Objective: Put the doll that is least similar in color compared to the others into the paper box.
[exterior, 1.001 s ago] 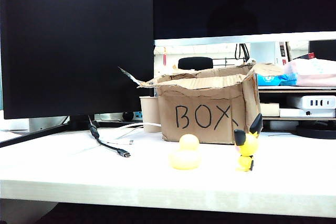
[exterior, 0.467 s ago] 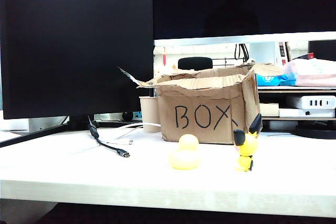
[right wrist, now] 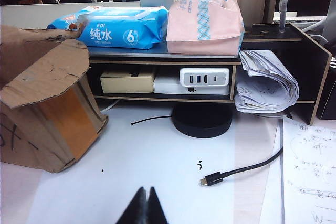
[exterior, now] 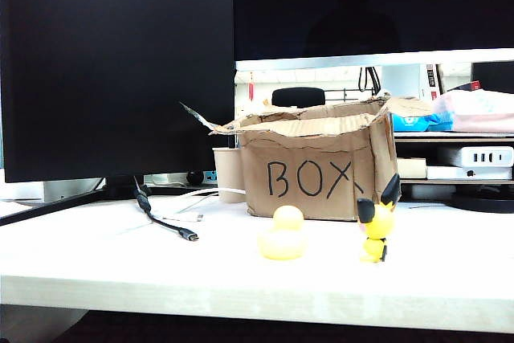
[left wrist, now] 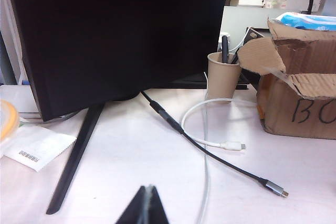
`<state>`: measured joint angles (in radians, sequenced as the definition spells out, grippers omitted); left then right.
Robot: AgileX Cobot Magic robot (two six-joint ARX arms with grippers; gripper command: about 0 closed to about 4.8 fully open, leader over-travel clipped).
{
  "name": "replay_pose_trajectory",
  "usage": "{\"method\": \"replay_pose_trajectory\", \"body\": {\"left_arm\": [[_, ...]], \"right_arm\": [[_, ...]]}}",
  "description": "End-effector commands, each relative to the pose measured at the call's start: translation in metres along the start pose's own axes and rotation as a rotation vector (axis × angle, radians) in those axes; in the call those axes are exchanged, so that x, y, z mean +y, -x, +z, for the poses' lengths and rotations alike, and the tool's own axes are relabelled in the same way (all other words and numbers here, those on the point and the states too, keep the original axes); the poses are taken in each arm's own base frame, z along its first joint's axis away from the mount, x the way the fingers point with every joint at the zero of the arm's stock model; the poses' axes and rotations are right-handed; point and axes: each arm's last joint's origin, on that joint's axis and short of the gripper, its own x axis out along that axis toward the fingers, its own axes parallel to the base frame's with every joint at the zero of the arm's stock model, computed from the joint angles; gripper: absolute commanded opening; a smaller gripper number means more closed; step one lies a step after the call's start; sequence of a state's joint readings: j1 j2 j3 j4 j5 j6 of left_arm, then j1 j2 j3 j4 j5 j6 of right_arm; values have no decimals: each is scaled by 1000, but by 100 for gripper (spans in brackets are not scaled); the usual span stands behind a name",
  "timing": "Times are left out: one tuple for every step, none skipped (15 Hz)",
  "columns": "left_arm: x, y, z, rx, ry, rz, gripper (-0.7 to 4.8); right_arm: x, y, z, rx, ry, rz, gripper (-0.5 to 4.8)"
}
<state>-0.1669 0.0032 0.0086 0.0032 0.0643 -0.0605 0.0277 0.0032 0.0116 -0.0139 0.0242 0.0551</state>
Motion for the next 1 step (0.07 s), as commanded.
{"method": "replay_pose_trajectory", "body": {"left_arm": [[0, 0, 1, -10, -1, -3, -5]], "right_arm": [[0, 0, 1, -15, 3, 3, -1]]}}
